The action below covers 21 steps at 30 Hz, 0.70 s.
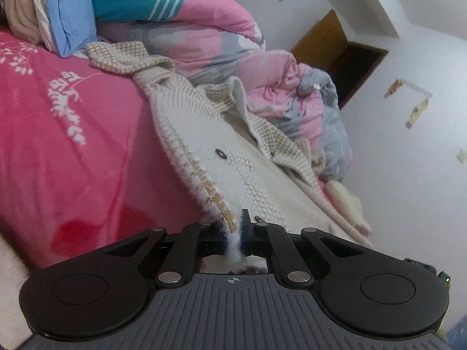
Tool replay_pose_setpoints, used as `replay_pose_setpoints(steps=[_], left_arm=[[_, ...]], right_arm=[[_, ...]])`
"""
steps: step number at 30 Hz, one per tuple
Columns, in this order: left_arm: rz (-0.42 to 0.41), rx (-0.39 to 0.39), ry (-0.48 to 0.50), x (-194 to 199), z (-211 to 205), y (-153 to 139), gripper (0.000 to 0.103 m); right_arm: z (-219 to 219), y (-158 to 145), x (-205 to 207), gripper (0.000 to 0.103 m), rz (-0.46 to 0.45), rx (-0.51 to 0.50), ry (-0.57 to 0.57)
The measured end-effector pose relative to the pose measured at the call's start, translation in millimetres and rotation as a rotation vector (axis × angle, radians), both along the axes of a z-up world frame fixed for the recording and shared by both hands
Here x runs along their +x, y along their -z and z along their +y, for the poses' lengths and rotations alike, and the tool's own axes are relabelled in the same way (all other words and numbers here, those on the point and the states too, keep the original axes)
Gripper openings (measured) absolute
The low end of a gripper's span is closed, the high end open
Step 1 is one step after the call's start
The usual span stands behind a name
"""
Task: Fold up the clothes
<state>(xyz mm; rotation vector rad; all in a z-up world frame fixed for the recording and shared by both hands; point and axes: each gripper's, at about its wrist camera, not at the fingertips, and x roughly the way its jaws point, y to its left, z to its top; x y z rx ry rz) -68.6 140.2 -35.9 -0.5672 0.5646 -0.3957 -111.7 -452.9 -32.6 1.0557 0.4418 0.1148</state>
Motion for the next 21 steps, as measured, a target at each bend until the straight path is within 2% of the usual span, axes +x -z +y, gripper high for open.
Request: replay_pose_setpoints(steps=[4, 8, 12, 15, 16, 17, 18, 21], left_arm=[[0.057, 0.036, 0.024, -10, 3, 12, 0.004], [0.105, 0.064, 0.05, -1, 2, 30, 0.005], [0.134, 0.08, 0.077, 7, 3, 41, 0.007], [0.152, 0.072, 0.092, 7, 8, 44, 0.016], [0.161, 0.074, 0.096, 7, 10, 45, 0.023], [0.173, 0.08, 0.096, 6, 12, 46, 0.032], [0.186, 0.088, 0.096, 6, 14, 46, 0.035], [0.202, 0.106, 0.073, -3, 23, 45, 0.037]], right_arm=[[0, 7, -15, 0.004, 0.051, -0.039, -0.015], [-3, 17, -3, 0.008, 0.182, -0.109, -0.019], [-5, -9, -16, 0.039, 0.217, -0.306, 0.044], [-11, -39, -34, 0.04, 0.202, -0.473, 0.155], [-9, -48, -36, 0.04, 0.184, -0.511, 0.169], [-4, -56, -34, 0.04, 0.156, -0.544, 0.162], [2, -64, -32, 0.04, 0.127, -0.576, 0.154], [40, -78, -11, 0.04, 0.023, -0.656, 0.02]])
